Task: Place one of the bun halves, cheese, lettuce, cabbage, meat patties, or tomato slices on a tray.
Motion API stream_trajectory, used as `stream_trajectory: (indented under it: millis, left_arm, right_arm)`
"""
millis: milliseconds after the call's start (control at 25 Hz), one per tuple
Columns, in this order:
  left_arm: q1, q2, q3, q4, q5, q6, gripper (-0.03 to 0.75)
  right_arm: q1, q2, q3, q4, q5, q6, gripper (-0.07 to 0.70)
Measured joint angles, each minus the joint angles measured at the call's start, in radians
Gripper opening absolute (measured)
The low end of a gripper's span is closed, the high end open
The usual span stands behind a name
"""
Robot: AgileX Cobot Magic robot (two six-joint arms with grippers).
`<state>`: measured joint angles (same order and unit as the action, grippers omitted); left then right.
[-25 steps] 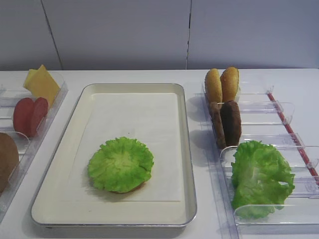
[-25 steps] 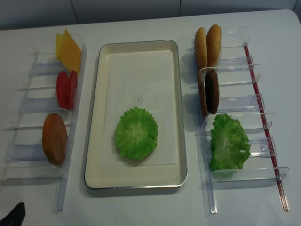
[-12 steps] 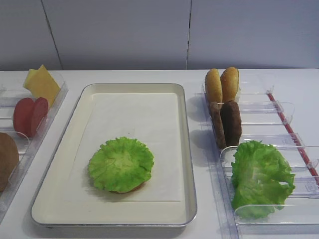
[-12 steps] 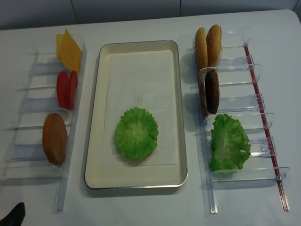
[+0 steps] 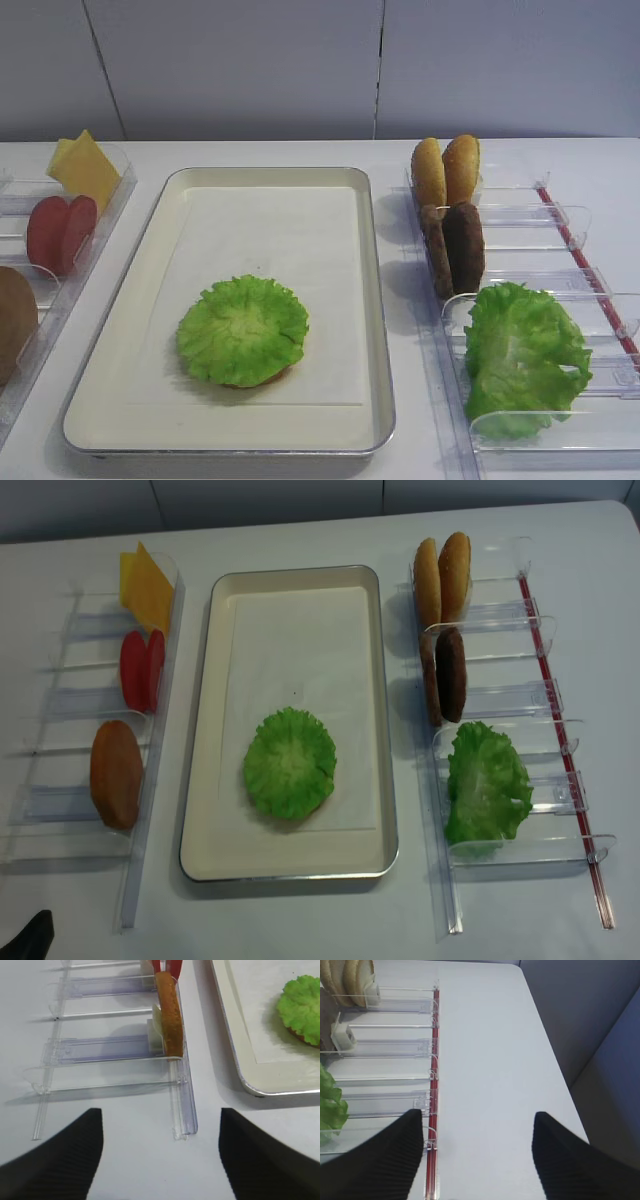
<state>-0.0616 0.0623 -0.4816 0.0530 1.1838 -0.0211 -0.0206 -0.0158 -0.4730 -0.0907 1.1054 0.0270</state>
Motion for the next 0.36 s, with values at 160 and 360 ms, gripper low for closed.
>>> stream_trajectory:
  millis: [160, 360]
  left_arm:
    - [0.000, 0.000, 0.000, 0.000, 0.000, 0.000, 0.483]
    - [0.000, 0.000, 0.000, 0.000, 0.000, 0.000, 0.483]
  right_arm:
    - [0.000, 0.000, 0.000, 0.000, 0.000, 0.000, 0.505]
    - [0.000, 0.000, 0.000, 0.000, 0.000, 0.000, 0.505]
